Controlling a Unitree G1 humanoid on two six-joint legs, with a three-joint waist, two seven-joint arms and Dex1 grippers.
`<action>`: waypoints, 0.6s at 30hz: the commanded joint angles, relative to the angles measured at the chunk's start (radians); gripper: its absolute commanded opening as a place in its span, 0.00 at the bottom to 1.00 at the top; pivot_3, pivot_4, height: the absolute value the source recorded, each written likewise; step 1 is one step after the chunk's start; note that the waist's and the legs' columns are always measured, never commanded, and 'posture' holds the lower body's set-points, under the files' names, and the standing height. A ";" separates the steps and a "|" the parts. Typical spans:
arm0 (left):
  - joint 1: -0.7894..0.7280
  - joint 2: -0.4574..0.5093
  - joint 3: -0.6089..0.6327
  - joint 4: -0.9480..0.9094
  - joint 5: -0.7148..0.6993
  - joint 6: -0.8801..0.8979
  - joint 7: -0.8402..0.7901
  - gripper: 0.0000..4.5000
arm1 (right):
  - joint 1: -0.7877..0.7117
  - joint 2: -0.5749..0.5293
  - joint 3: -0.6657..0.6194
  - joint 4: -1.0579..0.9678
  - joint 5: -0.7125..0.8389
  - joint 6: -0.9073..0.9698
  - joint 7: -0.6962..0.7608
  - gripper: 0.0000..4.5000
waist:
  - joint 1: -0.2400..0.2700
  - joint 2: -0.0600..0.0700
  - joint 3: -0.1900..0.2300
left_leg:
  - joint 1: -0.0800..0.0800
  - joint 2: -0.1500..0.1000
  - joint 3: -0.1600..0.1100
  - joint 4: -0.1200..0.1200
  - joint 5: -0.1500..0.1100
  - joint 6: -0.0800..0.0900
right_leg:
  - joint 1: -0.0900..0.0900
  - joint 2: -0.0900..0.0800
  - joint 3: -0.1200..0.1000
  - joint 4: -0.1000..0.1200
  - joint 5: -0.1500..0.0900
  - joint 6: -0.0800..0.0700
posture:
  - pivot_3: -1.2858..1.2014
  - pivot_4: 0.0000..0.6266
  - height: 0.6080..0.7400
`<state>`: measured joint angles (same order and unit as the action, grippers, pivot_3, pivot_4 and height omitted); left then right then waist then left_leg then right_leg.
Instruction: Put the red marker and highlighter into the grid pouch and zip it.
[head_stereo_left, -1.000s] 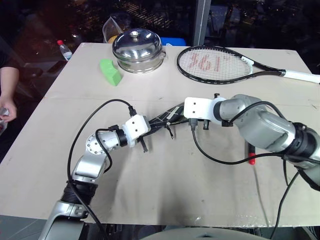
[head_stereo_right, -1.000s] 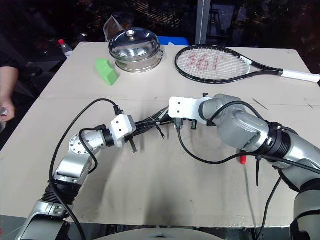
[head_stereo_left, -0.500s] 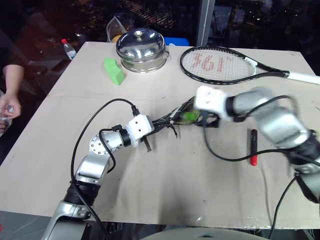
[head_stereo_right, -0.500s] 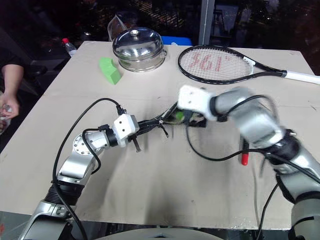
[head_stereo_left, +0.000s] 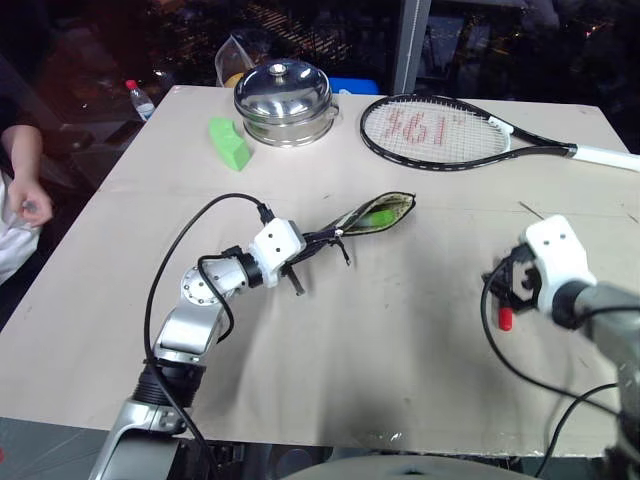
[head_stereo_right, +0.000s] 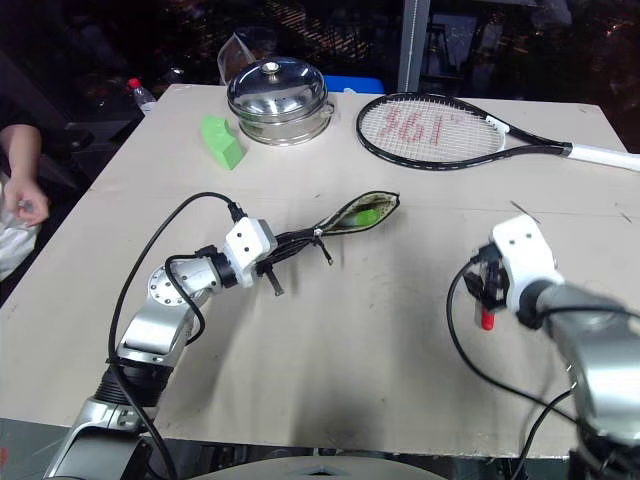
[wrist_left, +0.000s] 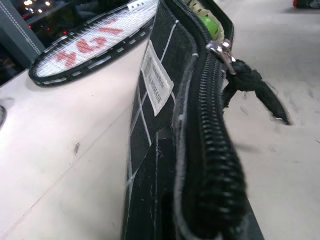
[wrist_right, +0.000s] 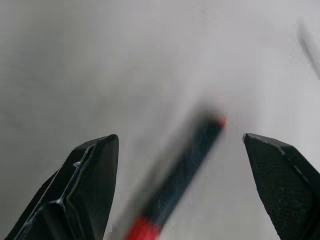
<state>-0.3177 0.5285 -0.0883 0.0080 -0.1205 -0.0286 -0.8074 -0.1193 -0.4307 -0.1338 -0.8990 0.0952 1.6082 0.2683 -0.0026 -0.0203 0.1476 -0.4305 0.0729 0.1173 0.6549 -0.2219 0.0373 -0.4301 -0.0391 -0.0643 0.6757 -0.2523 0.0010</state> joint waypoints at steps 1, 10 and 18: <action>-0.033 -0.002 -0.001 0.001 -0.002 -0.024 -0.013 0.00 | 0.014 0.082 0.042 0.004 -0.058 0.006 -0.138 0.89 | -0.009 0.000 0.000 | 0.000 0.000 0.000 0.000 0.000 0.000 | 0.000 0.000 0.000 0.000 -0.001 0.002 | 0.52 0.24 1.00; -0.030 -0.002 0.007 -0.012 -0.014 -0.019 -0.026 0.00 | 0.063 0.084 -0.015 -0.002 -0.013 0.006 -0.116 0.23 | -0.001 -0.004 -0.003 | 0.001 0.000 -0.001 0.000 0.000 0.001 | 0.001 0.001 0.000 0.001 -0.001 0.002 | 0.52 0.24 1.00; -0.037 -0.015 -0.006 -0.011 -0.018 -0.038 -0.048 0.00 | 0.041 -0.369 -0.106 -0.104 0.240 -0.242 0.335 0.05 | -0.009 -0.001 -0.001 | 0.000 -0.001 -0.002 0.000 -0.001 0.002 | 0.001 0.001 0.000 -0.001 0.000 0.000 | 0.52 0.24 1.00</action>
<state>-0.3408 0.5176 -0.0912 0.0290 -0.1215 -0.0381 -0.8475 -0.0361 -0.7600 -0.1996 -0.9355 0.2755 1.4871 0.4896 -0.0115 -0.0216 0.1469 -0.4298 0.0729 0.1152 0.6550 -0.2228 0.0397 -0.4291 -0.0367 -0.0643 0.6747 -0.2539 0.0034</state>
